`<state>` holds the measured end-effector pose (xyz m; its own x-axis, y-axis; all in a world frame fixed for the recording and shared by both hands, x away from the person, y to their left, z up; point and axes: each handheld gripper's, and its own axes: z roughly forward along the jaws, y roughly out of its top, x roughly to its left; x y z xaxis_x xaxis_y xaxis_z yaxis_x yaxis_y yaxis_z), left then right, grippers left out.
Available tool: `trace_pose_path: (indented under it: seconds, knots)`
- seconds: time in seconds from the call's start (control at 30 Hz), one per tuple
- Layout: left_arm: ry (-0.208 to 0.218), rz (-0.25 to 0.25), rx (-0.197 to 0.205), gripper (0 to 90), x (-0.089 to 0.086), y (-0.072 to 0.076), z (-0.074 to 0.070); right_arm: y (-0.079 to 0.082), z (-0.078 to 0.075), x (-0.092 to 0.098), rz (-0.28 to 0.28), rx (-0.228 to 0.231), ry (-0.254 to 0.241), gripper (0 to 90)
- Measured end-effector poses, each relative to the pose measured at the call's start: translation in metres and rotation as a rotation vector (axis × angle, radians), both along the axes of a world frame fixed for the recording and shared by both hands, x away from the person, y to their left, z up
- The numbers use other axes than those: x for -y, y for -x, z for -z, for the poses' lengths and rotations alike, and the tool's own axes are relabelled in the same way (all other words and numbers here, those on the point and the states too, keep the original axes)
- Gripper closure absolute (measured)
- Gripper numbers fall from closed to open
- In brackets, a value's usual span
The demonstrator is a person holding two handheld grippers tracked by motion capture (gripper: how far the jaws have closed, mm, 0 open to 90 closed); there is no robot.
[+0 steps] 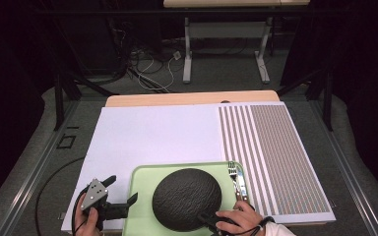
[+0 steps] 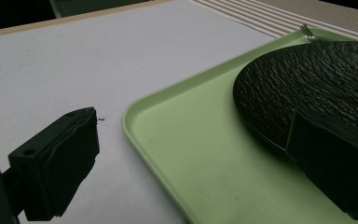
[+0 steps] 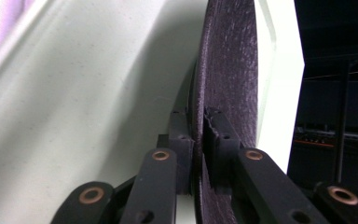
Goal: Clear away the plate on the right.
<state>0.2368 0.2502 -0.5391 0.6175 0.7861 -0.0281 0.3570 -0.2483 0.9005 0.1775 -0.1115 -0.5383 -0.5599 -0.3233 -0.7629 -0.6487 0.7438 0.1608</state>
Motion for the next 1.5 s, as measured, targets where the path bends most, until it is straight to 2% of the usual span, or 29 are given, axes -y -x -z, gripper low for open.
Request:
trace_pose_path:
  seconds: [0.33,0.43,0.5,0.6,0.77,0.83,0.87,0.97,1.03,1.07,1.1,1.23,1.3,1.37,1.43,1.47,1.5]
  knots:
    - [-0.002,0.002,0.000,2.9,0.000,0.000,0.000,0.000,0.008,-0.003,0.008,-0.065,0.019,73.8]
    - [-0.001,0.003,-0.001,2.8,0.000,0.000,0.000,0.000,0.010,-0.004,0.026,-0.110,0.040,69.9]
    - [-0.002,0.004,0.000,2.9,0.000,0.000,0.000,0.000,0.013,-0.005,0.025,-0.122,0.050,68.4]
    - [-0.006,0.003,0.001,2.8,0.000,0.000,0.000,0.000,0.012,-0.005,0.037,-0.112,0.053,59.8]
    - [-0.010,0.004,0.002,2.9,0.000,0.000,0.000,0.000,0.010,-0.003,0.062,-0.100,0.026,46.5]
    - [-0.010,0.005,0.002,2.9,0.000,0.000,0.000,0.000,0.010,-0.002,0.061,-0.094,0.028,45.5]
    - [-0.006,0.003,0.001,2.8,0.000,0.000,0.000,0.000,0.009,-0.001,0.078,-0.109,0.024,45.5]
    - [-0.011,0.005,0.001,2.9,0.000,0.000,0.000,0.000,0.003,0.003,0.094,-0.138,-0.002,39.1]
    - [-0.008,0.004,0.002,2.9,0.000,0.000,0.000,0.001,-0.004,0.007,0.104,-0.191,-0.039,35.4]
    - [-0.009,0.004,0.001,2.8,0.000,0.000,0.000,0.000,-0.008,0.008,0.097,-0.204,-0.041,30.3]
    - [-0.009,0.004,0.001,2.8,0.001,0.000,0.000,0.001,-0.010,0.010,0.122,-0.222,-0.056,26.5]
    - [-0.006,0.004,-0.003,2.9,0.001,0.000,0.000,-0.004,-0.018,0.019,0.187,-0.226,-0.106,13.7]
    - [-0.007,0.004,-0.003,2.8,0.001,0.000,0.000,-0.009,-0.021,0.024,0.234,-0.235,-0.151,13.2]
    - [-0.007,0.004,-0.003,2.9,0.001,0.000,0.000,-0.015,-0.023,0.029,0.259,-0.263,-0.178,7.7]
    - [-0.007,0.004,-0.003,2.8,0.001,0.000,0.001,-0.020,-0.024,0.034,0.310,-0.310,-0.218,0.9]
    - [-0.007,0.004,-0.003,2.9,0.001,0.000,0.001,-0.023,-0.024,0.037,0.323,-0.323,-0.238,0.0]
    - [-0.006,0.004,-0.003,2.8,0.001,0.000,0.001,-0.026,-0.024,0.040,0.359,-0.342,-0.265,0.0]
